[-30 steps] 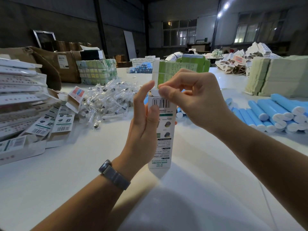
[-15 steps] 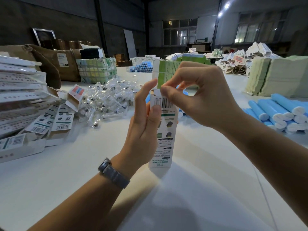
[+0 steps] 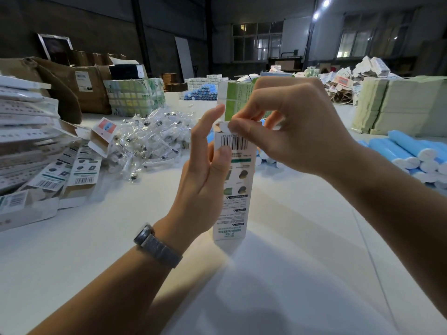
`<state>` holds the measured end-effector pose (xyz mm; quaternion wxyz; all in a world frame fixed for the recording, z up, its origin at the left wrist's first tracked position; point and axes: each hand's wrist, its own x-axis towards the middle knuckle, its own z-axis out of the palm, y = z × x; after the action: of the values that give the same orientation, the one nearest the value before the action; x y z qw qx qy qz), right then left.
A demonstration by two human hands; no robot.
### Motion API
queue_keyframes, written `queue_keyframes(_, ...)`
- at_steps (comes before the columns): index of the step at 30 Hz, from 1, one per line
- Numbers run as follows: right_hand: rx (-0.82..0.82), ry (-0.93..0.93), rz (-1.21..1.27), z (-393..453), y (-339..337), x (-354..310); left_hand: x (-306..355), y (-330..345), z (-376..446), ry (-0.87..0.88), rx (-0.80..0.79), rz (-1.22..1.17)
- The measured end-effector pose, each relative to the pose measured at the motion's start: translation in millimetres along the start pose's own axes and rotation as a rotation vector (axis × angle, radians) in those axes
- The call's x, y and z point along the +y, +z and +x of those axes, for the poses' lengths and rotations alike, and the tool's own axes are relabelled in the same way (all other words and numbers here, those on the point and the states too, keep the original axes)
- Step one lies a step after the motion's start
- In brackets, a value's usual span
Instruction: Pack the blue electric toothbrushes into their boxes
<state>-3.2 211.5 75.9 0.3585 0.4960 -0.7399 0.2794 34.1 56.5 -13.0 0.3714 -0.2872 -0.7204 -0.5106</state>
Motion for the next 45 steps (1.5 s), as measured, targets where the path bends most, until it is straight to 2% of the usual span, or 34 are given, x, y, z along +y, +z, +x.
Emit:
queue_keyframes(10,-0.017,-0.066,-0.026,-1,1,2,0,-1,-1,-0.025,0.032,-0.014)
queue_keyframes(15,-0.13,0.012,0.088,2,-5,5,3,1,1,-0.015,0.034,-0.011)
queue_keyframes(19,-0.152,0.055,0.184,1,-4,4,3,2,0,-0.009,0.059,-0.091)
queue_keyframes(23,-0.133,0.074,0.108,4,-5,2,4,1,2,0.011,0.028,-0.113)
queue_keyframes(28,-0.111,0.013,0.062,3,-11,2,2,-3,3,0.069,-0.029,-0.01)
queue_keyframes(35,-0.136,-0.036,0.011,4,-14,2,2,-7,3,-0.007,-0.084,-0.03)
queue_keyframes(41,-0.263,0.014,0.149,7,-17,9,5,-3,4,-0.003,-0.05,-0.054)
queue_keyframes(45,-0.25,0.06,0.311,1,-9,17,6,-1,3,-0.036,-0.007,-0.121)
